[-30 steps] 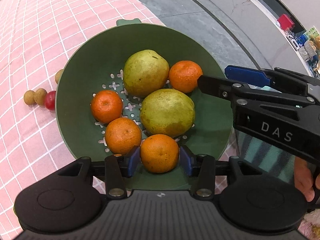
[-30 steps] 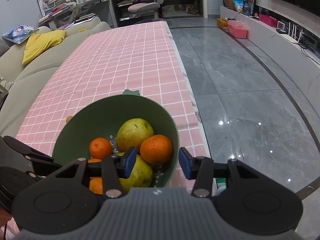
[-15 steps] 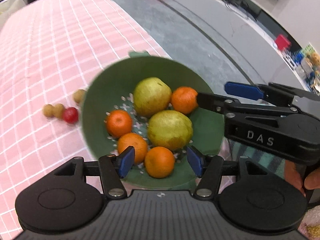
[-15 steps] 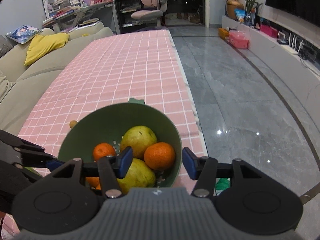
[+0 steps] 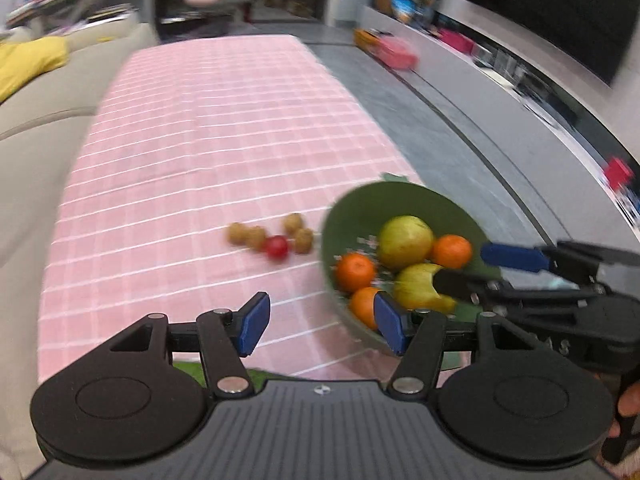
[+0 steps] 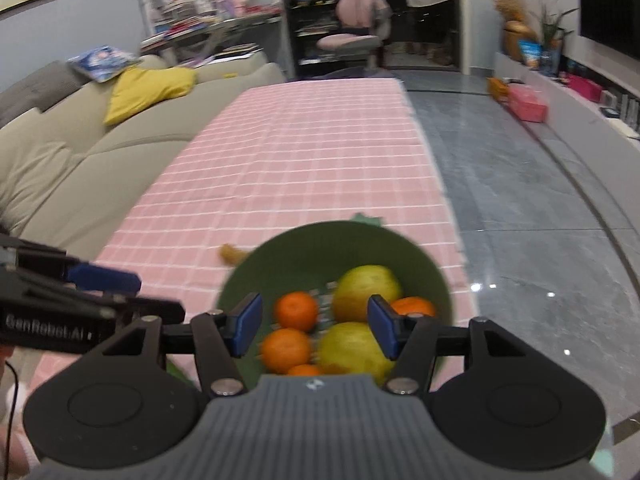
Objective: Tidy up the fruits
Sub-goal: 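Move the left tool to the green cucumber and close the gripper on it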
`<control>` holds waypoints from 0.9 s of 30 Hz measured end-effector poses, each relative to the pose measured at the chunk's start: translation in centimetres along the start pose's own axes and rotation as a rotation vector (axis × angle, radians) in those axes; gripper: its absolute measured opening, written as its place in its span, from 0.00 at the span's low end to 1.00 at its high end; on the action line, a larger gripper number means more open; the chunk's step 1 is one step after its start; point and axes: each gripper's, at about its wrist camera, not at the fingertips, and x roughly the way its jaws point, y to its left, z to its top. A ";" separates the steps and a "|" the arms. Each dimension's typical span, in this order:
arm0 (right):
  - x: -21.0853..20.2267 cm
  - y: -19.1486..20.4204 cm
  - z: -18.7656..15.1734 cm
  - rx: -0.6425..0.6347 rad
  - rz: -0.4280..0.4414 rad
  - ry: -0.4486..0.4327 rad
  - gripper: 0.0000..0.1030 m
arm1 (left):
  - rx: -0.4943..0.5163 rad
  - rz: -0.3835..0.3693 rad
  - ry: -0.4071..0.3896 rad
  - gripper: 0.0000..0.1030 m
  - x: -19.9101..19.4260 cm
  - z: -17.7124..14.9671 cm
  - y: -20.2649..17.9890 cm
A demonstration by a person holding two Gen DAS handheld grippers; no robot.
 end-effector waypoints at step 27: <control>4.5 5.9 -2.2 -0.203 -0.077 0.049 0.62 | -0.795 0.135 0.168 0.68 5.6 -7.1 9.1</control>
